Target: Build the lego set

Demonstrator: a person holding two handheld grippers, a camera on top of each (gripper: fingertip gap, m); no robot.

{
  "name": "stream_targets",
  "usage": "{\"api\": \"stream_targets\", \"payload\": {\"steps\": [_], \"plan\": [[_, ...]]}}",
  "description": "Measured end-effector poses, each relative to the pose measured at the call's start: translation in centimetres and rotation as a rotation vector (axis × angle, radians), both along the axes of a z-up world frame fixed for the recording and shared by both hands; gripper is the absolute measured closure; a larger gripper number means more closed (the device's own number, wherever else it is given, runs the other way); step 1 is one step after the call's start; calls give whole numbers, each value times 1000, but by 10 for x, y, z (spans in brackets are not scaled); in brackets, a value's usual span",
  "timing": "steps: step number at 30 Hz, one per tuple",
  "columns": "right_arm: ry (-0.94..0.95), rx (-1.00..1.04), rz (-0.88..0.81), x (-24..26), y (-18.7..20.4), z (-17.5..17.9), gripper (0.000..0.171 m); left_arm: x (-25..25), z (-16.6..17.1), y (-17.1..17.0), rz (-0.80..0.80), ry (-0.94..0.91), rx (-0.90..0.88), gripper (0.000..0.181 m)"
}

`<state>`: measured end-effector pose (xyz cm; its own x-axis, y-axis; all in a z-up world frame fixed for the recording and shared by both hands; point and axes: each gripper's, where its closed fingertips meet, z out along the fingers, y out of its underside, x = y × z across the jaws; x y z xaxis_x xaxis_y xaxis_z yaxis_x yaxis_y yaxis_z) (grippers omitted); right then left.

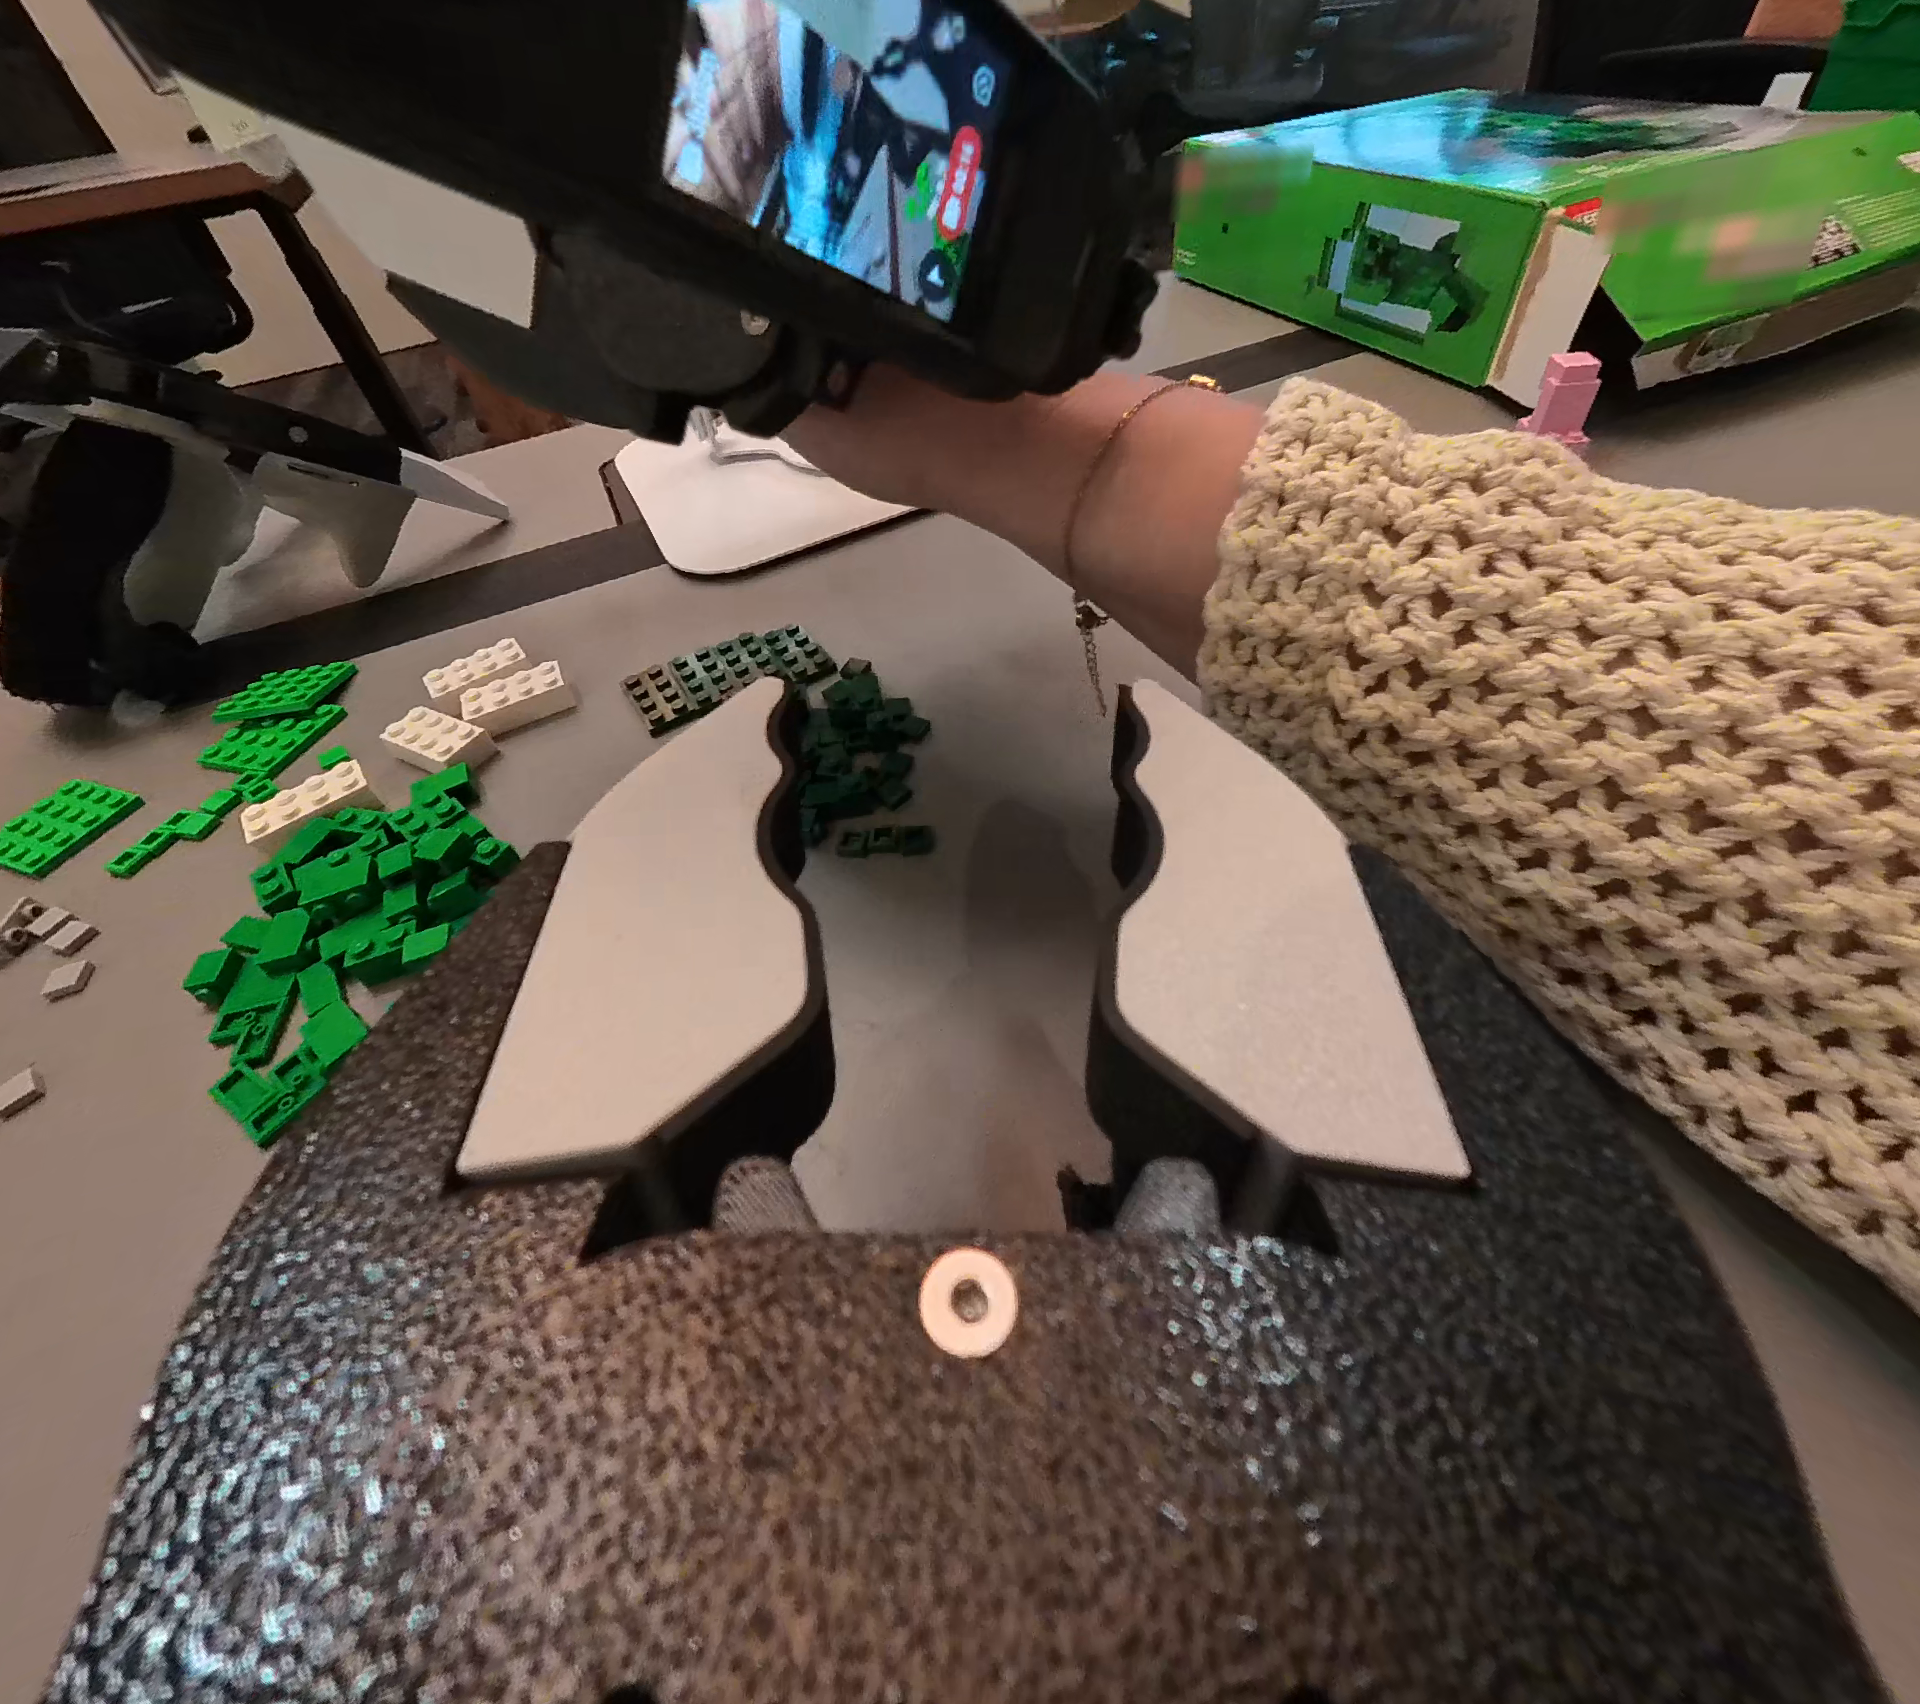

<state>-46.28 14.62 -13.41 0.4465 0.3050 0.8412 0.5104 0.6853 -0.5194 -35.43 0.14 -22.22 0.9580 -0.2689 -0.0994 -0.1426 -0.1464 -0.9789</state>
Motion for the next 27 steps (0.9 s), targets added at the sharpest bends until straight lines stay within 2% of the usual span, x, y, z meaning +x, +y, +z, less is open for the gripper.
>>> {"api": "stream_targets", "payload": {"steps": [3,5,11,16,19,21,24,27], "plan": [[11,-10,-8,0,2,0,169,1,0,0,-2,1,-1,124],[11,-24,-7,0,3,-2,159,1,0,0,-2,1,0,124],[30,-23,15,2,-1,2,150,1,0,0,-3,0,0,124],[281,-12,122,27,-25,63,147,3,0,-1,-9,0,-1,124],[459,-41,122,65,-18,95,145,4,0,-1,-12,0,-2,124],[520,-70,100,89,-6,103,144,4,0,-1,-12,0,-2,124],[509,-88,69,108,12,97,142,4,0,-1,-12,1,-2,124],[366,-61,75,105,18,76,135,4,0,-1,-11,0,-3,124]]}}
